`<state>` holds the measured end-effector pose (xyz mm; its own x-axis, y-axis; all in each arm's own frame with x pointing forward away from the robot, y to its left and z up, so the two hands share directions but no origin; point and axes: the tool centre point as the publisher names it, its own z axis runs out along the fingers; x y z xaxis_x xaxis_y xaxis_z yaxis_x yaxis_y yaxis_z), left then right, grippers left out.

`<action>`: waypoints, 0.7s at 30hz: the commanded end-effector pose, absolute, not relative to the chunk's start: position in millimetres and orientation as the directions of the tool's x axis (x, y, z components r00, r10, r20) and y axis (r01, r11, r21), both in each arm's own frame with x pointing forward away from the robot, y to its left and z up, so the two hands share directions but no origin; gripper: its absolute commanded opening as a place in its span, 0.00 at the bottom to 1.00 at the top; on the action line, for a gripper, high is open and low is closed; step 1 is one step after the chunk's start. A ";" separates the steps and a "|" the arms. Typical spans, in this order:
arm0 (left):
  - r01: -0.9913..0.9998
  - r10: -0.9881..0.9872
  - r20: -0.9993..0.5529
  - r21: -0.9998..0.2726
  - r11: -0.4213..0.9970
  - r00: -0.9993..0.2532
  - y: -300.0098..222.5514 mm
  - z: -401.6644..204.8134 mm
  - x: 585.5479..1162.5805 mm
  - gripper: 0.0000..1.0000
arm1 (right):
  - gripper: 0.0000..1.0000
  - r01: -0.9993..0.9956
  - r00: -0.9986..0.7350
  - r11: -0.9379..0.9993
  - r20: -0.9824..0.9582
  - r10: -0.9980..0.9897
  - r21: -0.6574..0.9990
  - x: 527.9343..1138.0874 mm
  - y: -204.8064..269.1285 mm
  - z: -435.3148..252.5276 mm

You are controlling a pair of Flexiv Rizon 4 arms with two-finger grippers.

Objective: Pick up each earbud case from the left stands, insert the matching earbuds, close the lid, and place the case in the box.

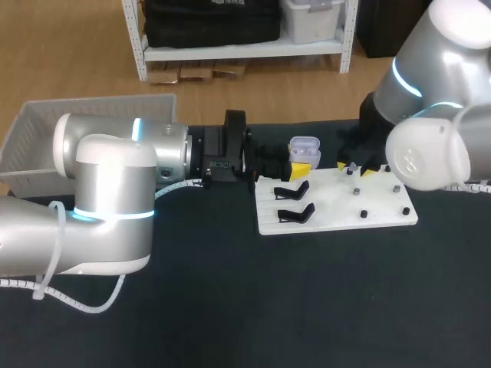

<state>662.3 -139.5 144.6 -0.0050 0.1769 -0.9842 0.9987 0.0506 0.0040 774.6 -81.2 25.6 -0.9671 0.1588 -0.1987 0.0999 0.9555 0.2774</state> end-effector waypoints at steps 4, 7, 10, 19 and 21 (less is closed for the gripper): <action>0.998 0.170 -0.985 0.008 0.055 -0.001 -139.4 143.1 661.8 0.00 | 0.45 0.098 -0.971 0.956 -0.185 0.153 0.277 777.7 -80.6 22.1; 0.998 0.170 -0.985 0.008 0.055 -0.001 -139.4 143.1 661.8 0.00 | 0.44 0.102 -0.970 0.955 -0.183 0.157 0.278 778.7 -81.4 21.0; 0.998 0.170 -0.985 0.008 0.055 -0.001 -139.4 143.1 661.8 0.00 | 0.43 0.105 -0.970 0.955 -0.183 0.159 0.277 778.9 -81.9 20.9; 0.998 0.170 -0.985 0.008 0.055 -0.001 -139.4 143.1 661.8 0.00 | 0.35 0.105 -0.971 0.955 -0.181 0.159 0.276 778.8 -82.1 21.0; 0.998 0.170 -0.985 0.008 0.055 -0.001 -139.4 143.1 661.8 0.00 | 0.32 0.106 -0.971 0.956 -0.180 0.159 0.275 778.2 -81.8 20.7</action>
